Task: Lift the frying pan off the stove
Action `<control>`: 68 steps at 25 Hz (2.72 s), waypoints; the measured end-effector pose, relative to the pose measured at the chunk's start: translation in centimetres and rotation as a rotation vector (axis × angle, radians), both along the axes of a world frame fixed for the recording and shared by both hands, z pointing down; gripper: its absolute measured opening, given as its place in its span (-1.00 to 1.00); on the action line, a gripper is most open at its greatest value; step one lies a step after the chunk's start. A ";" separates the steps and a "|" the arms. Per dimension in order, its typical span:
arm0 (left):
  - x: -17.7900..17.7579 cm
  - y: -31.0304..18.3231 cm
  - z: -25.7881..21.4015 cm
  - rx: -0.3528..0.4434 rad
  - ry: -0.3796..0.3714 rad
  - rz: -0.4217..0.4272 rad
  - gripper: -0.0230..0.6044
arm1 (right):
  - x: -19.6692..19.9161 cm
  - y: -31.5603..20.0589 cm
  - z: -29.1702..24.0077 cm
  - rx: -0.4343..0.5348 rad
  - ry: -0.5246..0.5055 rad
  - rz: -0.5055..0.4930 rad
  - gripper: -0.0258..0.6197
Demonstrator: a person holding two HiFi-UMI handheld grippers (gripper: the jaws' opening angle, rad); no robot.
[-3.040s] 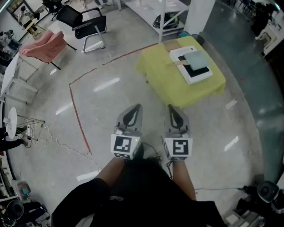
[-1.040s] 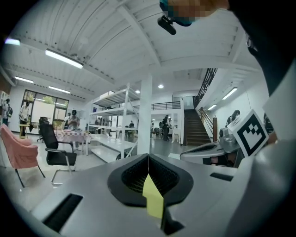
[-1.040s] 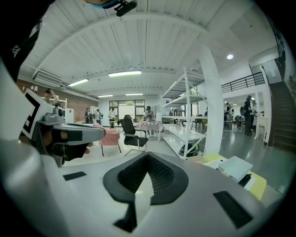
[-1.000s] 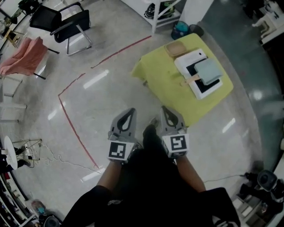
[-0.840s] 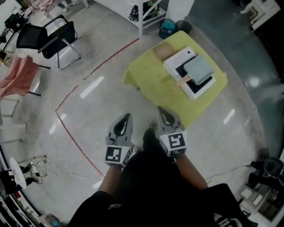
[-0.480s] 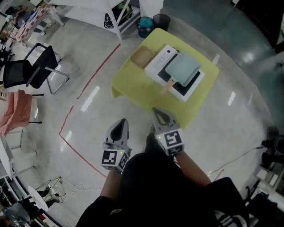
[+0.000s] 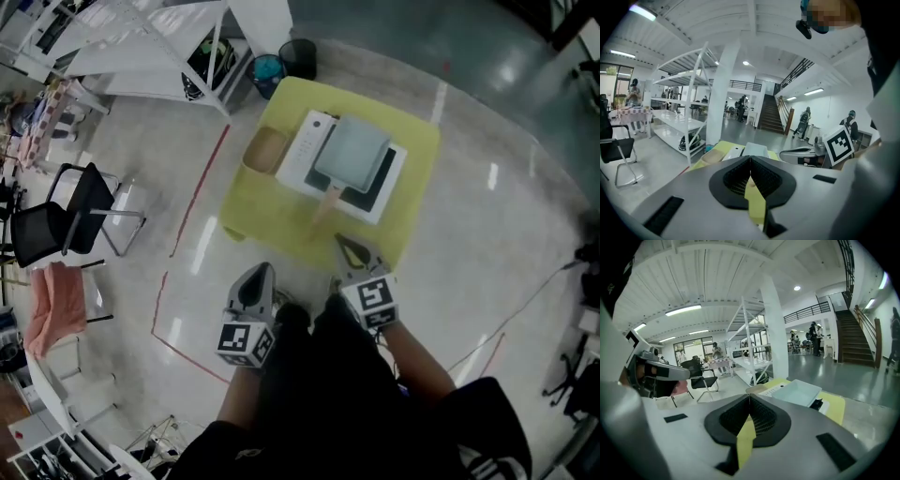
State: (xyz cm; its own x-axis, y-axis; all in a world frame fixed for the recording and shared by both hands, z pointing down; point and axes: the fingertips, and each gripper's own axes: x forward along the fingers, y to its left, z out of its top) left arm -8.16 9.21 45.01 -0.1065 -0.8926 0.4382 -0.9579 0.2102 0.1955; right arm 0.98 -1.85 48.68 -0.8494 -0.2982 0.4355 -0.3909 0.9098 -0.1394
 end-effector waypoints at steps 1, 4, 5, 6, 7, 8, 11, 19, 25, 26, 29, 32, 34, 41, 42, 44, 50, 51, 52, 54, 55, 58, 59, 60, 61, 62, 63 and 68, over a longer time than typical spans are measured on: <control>0.0 -0.5 0.2 -0.001 0.004 0.016 -0.78 | 0.2 -0.3 0.4 -0.008 0.002 0.020 -0.87; 0.0 -1.5 1.3 -0.009 0.025 0.070 -0.78 | 0.9 -0.6 1.7 -0.021 0.027 0.067 -0.87; 0.0 -1.8 1.7 -0.012 0.032 0.089 -0.78 | 1.1 -0.5 2.2 -0.024 0.044 0.077 -0.87; -0.1 -2.1 2.0 -0.015 0.039 0.107 -0.78 | 1.2 -0.4 2.5 -0.030 0.063 0.088 -0.87; -0.3 -2.4 2.3 -0.017 0.045 0.125 -0.78 | 1.2 -0.3 2.7 -0.039 0.078 0.103 -0.87; -0.5 -2.8 2.5 -0.017 0.051 0.145 -0.78 | 1.2 -0.2 2.8 -0.047 0.091 0.122 -0.87; -1.6 -3.9 2.9 -0.015 0.060 0.218 -0.78 | 0.8 0.1 3.4 -0.067 0.115 0.183 -0.87; -5.5 -6.2 3.5 -0.007 0.063 0.488 -0.78 | -1.0 -0.1 4.4 -0.143 0.161 0.447 -0.87; -5.7 -7.2 3.7 0.009 -0.001 0.690 -0.78 | -1.8 0.8 4.0 -0.195 0.125 0.583 -0.87; -5.6 -7.4 3.8 0.008 0.013 0.704 -0.78 | -1.7 1.1 4.1 -0.200 0.131 0.600 -0.87; -5.4 -8.2 4.1 -0.004 0.062 0.717 -0.78 | -1.2 1.4 4.6 -0.242 0.110 0.652 -0.87; -5.0 -9.1 4.8 -0.030 0.075 0.730 -0.78 | -0.9 0.9 5.5 -0.278 0.085 0.676 -0.87; -4.9 -10.1 5.3 -0.045 0.067 0.735 -0.78 | -0.8 0.1 6.2 -0.297 0.059 0.679 -0.87; -5.5 -12.5 7.0 -0.123 0.061 0.729 -0.78 | -1.5 -3.6 7.4 -0.372 -0.059 0.709 -0.87; -5.2 -12.9 7.3 -0.132 0.063 0.734 -0.78 | -1.4 -4.0 7.7 -0.381 -0.065 0.710 -0.87; -4.7 -13.6 7.8 -0.147 0.074 0.740 -0.78 | -1.3 -4.4 8.2 -0.394 -0.073 0.710 -0.87; -3.4 -14.9 9.3 -0.186 0.088 0.742 -0.78 | -1.1 -5.1 9.6 -0.440 -0.093 0.697 -0.87; -3.3 -15.1 9.5 -0.190 0.089 0.741 -0.78 | -1.0 -5.2 9.8 -0.449 -0.096 0.693 -0.87; -3.1 -15.2 9.6 -0.194 0.088 0.739 -0.78 | -1.0 -5.4 10.0 -0.457 -0.101 0.689 -0.87; -3.0 -15.5 9.7 -0.201 0.087 0.734 -0.78 | -1.1 -5.7 10.3 -0.474 -0.115 0.685 -0.86; -3.0 -15.6 9.8 -0.204 0.086 0.729 -0.78 | -1.2 -5.9 10.5 -0.484 -0.123 0.684 -0.86; -3.4 -15.6 9.9 -0.215 0.082 0.711 -0.78 | -1.3 -6.5 10.9 -0.521 -0.156 0.688 -0.86; -3.6 -15.6 10.0 -0.218 0.081 0.704 -0.78 | -1.4 -6.7 11.1 -0.535 -0.169 0.689 -0.86; -3.8 -15.5 10.1 -0.221 0.079 0.697 -0.78 | -1.5 -6.8 11.2 -0.546 -0.180 0.689 -0.86; -4.0 -15.5 10.2 -0.224 0.077 0.690 -0.78 | -1.6 -6.9 11.4 -0.555 -0.189 0.687 -0.86; -4.2 -15.4 10.3 -0.227 0.076 0.682 -0.78 | -1.7 -7.0 11.6 -0.560 -0.195 0.684 -0.86; -4.4 -15.4 10.3 -0.231 0.075 0.676 -0.78 | -1.8 -7.1 11.7 -0.565 -0.199 0.681 -0.86; -5.0 -15.0 10.4 -0.241 0.071 0.659 -0.78 | -2.4 -7.5 12.2 -0.613 -0.241 0.676 -0.47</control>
